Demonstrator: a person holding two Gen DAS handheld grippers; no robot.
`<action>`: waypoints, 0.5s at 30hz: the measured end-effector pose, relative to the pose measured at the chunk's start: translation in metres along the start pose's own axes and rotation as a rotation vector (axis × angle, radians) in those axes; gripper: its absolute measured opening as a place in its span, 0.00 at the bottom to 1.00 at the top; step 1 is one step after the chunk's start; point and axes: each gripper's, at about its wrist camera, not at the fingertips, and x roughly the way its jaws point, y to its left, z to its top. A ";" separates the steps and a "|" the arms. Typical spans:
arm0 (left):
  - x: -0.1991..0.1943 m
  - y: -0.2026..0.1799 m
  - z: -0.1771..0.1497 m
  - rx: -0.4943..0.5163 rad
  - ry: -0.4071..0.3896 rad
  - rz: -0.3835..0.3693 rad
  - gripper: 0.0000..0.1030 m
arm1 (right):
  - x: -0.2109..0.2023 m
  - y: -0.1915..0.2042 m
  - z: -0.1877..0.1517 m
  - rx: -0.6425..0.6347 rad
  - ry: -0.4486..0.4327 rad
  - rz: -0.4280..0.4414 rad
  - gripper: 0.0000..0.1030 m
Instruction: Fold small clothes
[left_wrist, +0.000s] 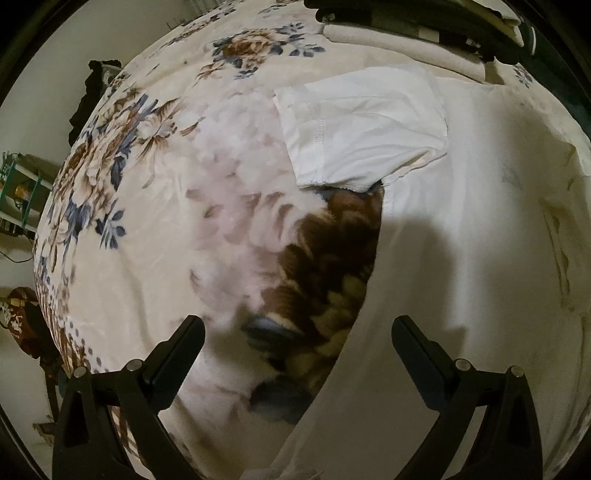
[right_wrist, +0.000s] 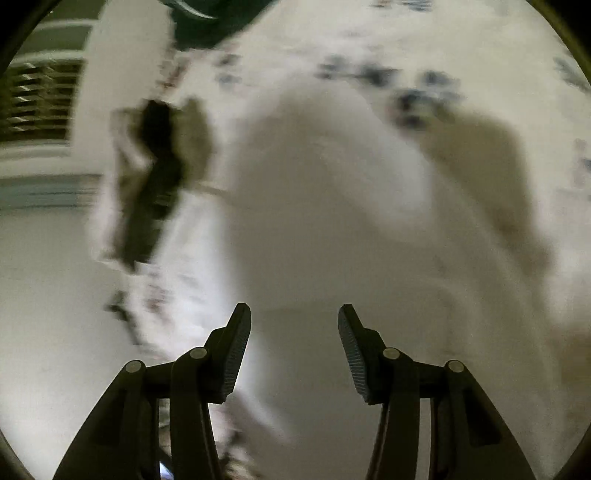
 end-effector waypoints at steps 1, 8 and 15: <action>0.001 0.001 0.000 -0.002 0.002 0.001 1.00 | 0.007 -0.007 -0.003 -0.007 0.013 -0.042 0.50; 0.008 0.003 -0.001 -0.004 0.019 0.022 1.00 | 0.056 -0.032 -0.054 -0.088 0.147 -0.324 0.48; -0.001 -0.006 0.002 0.014 0.003 -0.002 1.00 | 0.021 -0.072 -0.073 0.229 0.008 0.016 0.48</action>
